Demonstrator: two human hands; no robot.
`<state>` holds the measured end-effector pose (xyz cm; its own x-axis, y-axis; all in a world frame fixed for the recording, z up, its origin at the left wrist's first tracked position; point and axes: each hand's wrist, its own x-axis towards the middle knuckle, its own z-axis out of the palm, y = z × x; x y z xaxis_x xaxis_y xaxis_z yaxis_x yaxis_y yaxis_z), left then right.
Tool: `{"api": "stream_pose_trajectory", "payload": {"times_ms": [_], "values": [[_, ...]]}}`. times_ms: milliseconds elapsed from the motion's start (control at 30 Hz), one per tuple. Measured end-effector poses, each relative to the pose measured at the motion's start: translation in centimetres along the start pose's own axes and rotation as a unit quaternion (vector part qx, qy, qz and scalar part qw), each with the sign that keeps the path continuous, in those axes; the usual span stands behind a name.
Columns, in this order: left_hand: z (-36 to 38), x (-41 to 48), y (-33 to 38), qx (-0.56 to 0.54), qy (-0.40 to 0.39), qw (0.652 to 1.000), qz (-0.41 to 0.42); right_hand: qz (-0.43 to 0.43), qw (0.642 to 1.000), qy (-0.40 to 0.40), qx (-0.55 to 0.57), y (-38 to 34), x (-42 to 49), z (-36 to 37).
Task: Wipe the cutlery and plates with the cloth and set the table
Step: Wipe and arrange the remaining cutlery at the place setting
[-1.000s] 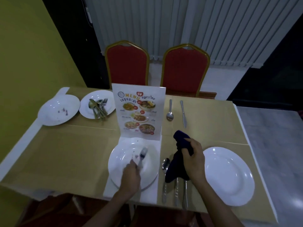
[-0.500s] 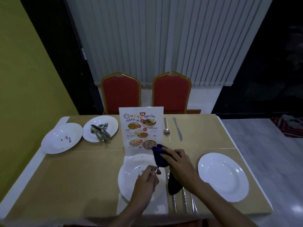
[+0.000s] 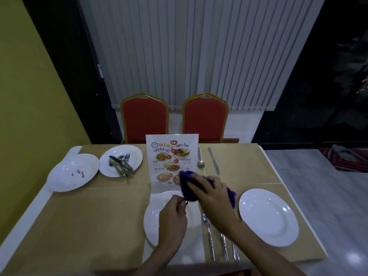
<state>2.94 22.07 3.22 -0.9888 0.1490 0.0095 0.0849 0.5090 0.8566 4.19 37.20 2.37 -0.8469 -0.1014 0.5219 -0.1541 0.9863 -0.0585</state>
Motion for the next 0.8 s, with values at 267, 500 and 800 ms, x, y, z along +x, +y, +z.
{"api": "stream_pose_trajectory", "payload": {"times_ms": [267,500,800], "values": [[-0.9,-0.9,-0.3,-0.065,-0.045,0.997,-0.015,0.240,0.921,-0.072,0.297,2.9,4.3,-0.9],[-0.6,0.5,1.2,-0.287,-0.148,0.938,-0.129,0.405,0.531,-0.245,0.703,1.9,4.6,-3.3],[-0.8,-0.2,1.3,-0.310,-0.194,0.918,-0.152,0.346,0.655,-0.192,0.643,2.1,4.0,-4.1]]}}
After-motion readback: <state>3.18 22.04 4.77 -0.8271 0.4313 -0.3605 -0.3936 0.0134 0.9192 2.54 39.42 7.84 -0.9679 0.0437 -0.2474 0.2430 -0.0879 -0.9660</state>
